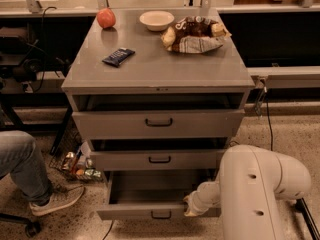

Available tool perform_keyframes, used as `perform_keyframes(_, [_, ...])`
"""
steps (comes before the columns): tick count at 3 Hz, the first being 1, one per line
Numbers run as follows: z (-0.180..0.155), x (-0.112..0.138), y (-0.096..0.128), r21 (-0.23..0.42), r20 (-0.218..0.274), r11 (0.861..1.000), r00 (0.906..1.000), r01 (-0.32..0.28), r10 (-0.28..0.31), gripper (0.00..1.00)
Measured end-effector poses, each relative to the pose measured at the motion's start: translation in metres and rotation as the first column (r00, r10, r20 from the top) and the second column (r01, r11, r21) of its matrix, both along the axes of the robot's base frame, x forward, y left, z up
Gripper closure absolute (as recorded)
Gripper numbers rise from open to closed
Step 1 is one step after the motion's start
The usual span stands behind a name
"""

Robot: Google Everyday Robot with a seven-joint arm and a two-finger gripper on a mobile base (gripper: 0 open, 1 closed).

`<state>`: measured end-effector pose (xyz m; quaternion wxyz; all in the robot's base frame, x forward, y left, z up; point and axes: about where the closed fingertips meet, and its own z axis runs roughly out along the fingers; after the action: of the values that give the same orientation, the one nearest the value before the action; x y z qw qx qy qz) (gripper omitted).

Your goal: Open bottom drawer

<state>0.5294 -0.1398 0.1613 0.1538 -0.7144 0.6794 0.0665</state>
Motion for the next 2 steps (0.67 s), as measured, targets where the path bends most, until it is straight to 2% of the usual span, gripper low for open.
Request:
perform_keyframes(1, [0.0014, -0.0250, -0.0067, 0.012, -0.026, 1.000, 0.9993, 0.029, -0.029, 1.00])
perform_keyframes(2, [0.0007, -0.0299, -0.0073, 0.016, -0.031, 0.999, 0.9989, 0.035, -0.035, 1.00])
